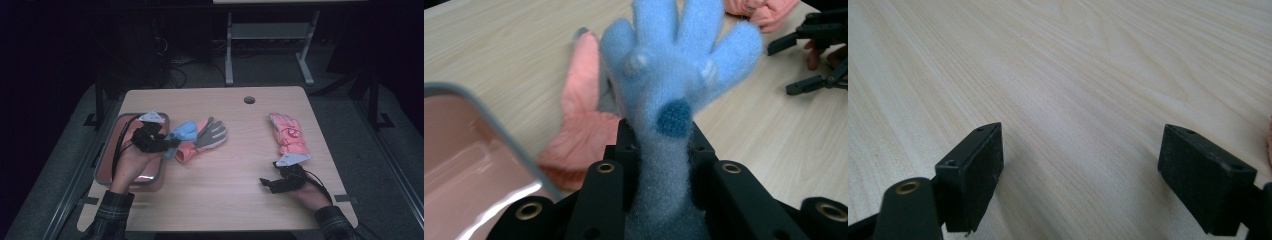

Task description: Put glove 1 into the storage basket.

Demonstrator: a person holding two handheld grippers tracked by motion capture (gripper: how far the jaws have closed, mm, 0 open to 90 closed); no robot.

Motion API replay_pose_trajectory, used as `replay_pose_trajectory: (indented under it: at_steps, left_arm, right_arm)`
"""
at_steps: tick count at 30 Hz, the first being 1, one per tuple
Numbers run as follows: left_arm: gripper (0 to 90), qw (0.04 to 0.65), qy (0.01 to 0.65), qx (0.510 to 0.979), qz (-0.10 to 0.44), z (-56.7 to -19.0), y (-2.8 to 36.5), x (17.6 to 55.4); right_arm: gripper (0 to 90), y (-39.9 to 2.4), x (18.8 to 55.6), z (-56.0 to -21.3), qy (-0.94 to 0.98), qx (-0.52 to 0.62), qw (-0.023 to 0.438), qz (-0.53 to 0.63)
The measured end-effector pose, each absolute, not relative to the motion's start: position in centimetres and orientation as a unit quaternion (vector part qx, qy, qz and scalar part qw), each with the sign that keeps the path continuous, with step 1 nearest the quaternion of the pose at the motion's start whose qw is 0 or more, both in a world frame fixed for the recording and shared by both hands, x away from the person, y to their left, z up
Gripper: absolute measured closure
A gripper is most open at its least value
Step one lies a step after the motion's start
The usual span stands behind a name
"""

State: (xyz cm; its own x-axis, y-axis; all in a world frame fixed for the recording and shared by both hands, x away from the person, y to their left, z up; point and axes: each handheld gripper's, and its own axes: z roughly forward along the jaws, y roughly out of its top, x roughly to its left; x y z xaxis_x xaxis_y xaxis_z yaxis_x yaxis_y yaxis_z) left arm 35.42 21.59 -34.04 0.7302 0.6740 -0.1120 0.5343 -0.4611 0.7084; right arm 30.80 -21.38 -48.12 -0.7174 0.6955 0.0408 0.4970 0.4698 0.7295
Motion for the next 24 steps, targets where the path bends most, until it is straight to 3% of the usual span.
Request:
replay_pose_trajectory:
  at_steps: [24]
  left_arm:
    - [74.4, 0.328, 0.456, 0.815, 0.142, -35.5, 29.0, 36.9]
  right_arm:
    - [17.6, -21.4, 30.8, -48.1, 0.847, 0.351, 0.133, 0.376]
